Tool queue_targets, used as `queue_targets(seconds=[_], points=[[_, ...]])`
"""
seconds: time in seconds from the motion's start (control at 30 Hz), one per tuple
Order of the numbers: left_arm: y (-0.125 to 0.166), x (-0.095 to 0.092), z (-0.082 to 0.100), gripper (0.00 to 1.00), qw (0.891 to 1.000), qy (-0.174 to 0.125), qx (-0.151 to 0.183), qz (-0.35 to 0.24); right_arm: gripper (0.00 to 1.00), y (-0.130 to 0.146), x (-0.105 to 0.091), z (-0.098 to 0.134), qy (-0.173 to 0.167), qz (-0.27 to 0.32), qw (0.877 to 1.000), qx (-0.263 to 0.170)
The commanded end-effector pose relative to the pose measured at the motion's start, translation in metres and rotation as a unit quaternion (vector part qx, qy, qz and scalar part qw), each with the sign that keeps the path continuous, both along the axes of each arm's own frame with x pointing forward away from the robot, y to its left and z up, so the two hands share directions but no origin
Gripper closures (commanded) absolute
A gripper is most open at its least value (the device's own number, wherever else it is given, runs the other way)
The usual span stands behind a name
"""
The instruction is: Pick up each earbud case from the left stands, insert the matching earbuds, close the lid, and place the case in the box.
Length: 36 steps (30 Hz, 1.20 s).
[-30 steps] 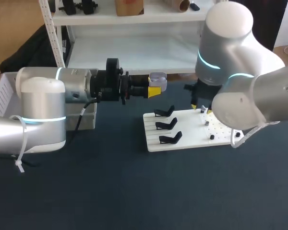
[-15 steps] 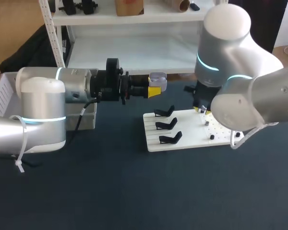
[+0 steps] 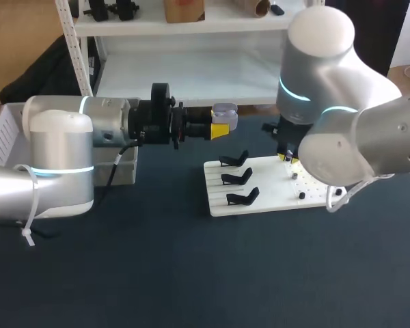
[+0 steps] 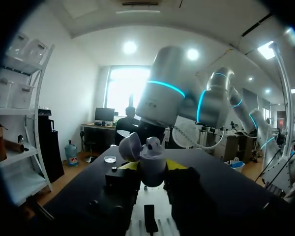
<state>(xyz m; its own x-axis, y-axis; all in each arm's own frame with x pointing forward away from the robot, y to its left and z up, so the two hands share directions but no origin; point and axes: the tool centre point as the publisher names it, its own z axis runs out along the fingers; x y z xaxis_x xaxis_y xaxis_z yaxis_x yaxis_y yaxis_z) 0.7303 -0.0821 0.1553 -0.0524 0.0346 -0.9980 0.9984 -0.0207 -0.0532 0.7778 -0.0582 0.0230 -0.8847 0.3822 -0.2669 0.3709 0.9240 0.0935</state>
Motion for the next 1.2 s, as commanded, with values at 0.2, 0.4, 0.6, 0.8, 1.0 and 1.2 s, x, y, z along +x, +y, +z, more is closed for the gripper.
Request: queue_targets(seconds=[0.2, 0.4, 0.6, 0.8, 1.0, 1.2], points=[[0.0, -0.001, 0.0, 1.0, 1.0, 0.0, -0.001, 0.002, 1.0, 0.004, -0.007, 0.044, 0.023, 0.024, 0.999, 0.002], [0.0, -0.001, 0.0, 1.0, 1.0, 0.0, -0.001, 0.002, 1.0, 0.009, -0.029, 0.096, 0.054, 0.096, 0.994, -0.005], [0.0, -0.001, 0.0, 1.0, 1.0, 0.0, -0.001, 0.002, 1.0, 0.017, -0.053, 0.152, 0.043, 0.174, 0.983, -0.04], [0.0, -0.001, 0.0, 1.0, 1.0, 0.0, -0.001, 0.002, 1.0, 0.037, -0.074, 0.191, 0.018, 0.218, 0.975, -0.03], [0.0, -0.001, 0.0, 1.0, 1.0, 0.0, -0.001, 0.002, 1.0, 0.053, -0.087, 0.213, -0.012, 0.227, 0.974, -0.023], [0.0, -0.001, 0.0, 1.0, 1.0, 0.0, -0.001, 0.002, 1.0, 0.053, -0.087, 0.213, -0.012, 0.227, 0.974, -0.023]])
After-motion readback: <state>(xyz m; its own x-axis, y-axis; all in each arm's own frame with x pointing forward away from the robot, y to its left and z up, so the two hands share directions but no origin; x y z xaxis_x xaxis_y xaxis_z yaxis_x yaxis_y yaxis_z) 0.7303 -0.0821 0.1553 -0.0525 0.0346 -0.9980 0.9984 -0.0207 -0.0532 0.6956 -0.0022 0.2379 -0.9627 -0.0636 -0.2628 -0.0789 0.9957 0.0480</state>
